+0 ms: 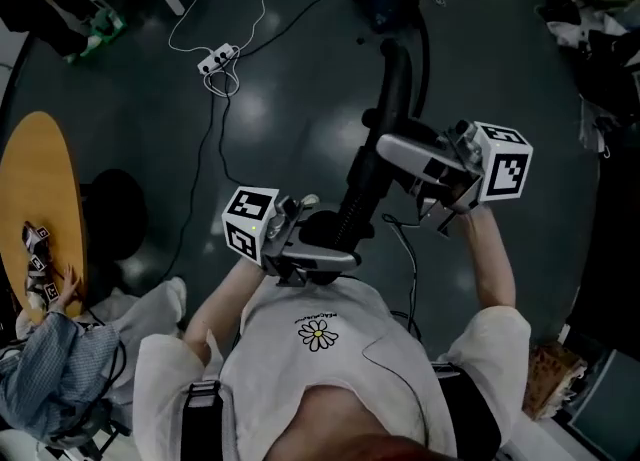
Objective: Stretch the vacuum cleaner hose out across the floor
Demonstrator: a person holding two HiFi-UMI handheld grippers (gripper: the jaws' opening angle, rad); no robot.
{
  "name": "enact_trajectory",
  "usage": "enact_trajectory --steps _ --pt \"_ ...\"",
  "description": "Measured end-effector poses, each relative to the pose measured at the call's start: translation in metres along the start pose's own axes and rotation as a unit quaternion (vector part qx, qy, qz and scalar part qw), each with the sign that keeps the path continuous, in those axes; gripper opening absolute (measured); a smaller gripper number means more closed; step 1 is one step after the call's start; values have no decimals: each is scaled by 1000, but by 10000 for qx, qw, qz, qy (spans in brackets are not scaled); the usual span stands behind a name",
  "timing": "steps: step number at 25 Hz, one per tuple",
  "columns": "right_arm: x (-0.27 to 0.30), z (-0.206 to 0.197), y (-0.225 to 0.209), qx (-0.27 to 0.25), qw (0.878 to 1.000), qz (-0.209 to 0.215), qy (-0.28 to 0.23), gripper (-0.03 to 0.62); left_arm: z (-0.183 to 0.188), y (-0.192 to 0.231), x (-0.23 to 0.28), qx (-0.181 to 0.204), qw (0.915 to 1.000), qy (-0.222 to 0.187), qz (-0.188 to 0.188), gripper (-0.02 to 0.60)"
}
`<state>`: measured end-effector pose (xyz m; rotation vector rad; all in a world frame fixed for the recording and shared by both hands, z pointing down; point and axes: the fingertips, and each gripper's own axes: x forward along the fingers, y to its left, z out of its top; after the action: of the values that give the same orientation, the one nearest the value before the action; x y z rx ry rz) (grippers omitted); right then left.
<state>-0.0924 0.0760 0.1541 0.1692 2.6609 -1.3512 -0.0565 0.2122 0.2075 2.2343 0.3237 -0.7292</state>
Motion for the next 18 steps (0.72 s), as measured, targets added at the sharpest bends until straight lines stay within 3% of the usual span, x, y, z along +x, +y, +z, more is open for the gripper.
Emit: enact_trajectory --steps 2,3,4,5,7,8,9,11,13,16,18 --pt "-2 3 23 -822 9966 44 5 258 8 -3 -6 307 9989 -204 292 188" --pt "-5 7 36 -1160 9932 89 -19 259 19 -7 -11 428 9972 -494 366 199" --pt "-11 11 50 -1442 9894 146 -42 262 37 -12 -21 461 9927 -1040 390 201" --pt "-18 14 65 -1669 9858 204 -47 262 59 -18 -38 364 9809 -1877 351 201" --pt "-35 6 92 -2041 9786 237 99 267 103 -17 -85 -84 9346 -3544 282 201" --pt "-42 -5 103 -2232 9742 198 258 268 115 -6 -99 -286 9219 -3836 464 201" --pt "-48 -19 110 -2435 9688 128 452 268 120 11 -99 -430 9250 -3696 772 201" --pt "-56 -57 119 -2821 9551 -68 902 270 119 42 -59 -694 9534 -2667 1226 201" --pt "-60 -96 128 -3110 9413 -203 1297 272 116 52 2 -1115 9698 -1845 1140 225" --pt "-63 -157 142 -3352 9265 -216 1697 273 101 57 71 -1359 9750 -1224 1265 297" --pt "-69 -199 151 -3391 9192 -196 1995 275 82 47 98 -1603 9756 -1092 1028 333"
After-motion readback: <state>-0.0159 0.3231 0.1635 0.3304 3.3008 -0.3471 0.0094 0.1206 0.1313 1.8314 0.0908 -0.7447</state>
